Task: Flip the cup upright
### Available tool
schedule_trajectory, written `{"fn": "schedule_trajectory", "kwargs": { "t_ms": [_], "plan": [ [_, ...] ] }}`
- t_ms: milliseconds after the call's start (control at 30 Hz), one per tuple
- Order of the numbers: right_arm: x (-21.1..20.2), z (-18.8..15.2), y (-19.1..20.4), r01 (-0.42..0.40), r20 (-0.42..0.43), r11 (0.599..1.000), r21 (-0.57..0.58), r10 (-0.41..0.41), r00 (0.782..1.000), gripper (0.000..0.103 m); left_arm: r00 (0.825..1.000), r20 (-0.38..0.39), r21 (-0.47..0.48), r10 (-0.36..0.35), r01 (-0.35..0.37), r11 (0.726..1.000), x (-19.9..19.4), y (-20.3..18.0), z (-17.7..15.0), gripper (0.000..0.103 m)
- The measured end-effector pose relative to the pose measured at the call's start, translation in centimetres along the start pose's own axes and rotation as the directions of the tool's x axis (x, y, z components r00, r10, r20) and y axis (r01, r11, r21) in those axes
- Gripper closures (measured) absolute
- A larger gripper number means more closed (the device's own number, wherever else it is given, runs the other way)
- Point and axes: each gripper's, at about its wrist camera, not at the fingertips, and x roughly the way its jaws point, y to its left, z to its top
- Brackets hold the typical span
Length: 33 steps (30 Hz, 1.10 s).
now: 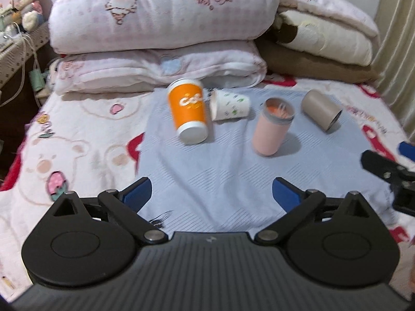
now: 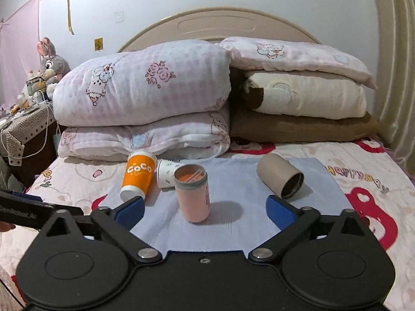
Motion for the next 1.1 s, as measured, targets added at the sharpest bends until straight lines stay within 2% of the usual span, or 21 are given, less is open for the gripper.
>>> {"fn": "schedule_trajectory", "kwargs": {
  "t_ms": [133,400,633,833,1100],
  "plan": [
    [-0.7,-0.6,0.8,0.045,-0.031,0.999,0.008,-0.045,0.999,0.000,1.000,-0.012,0.008,0.020,-0.020,1.000,-0.4,0.2,-0.9,0.002],
    [-1.7,-1.0,1.8,0.077,-0.046,0.997,-0.002,-0.077,0.996,0.000,1.000,-0.027,-0.006,0.011,-0.011,1.000,-0.9,0.7,-1.5,0.002],
    [-1.7,-1.0,2.3,0.123,-0.097,0.992,-0.014,-0.123,0.988,0.000,0.999,-0.025,-0.005,0.027,-0.028,1.000,-1.0,1.0,-1.6,0.002],
    [-1.3,-1.1,2.4,0.132,-0.137,0.991,-0.005,-0.132,0.982,0.000,0.999,-0.036,-0.003,0.022,-0.022,1.000,-0.7,1.0,-1.7,0.002],
    [-1.4,-0.9,2.7,0.144,-0.145,0.989,-0.009,-0.144,0.979,0.000,0.999,-0.036,0.001,0.018,-0.018,1.000,-0.6,0.9,-1.6,0.002]
  ]
}}
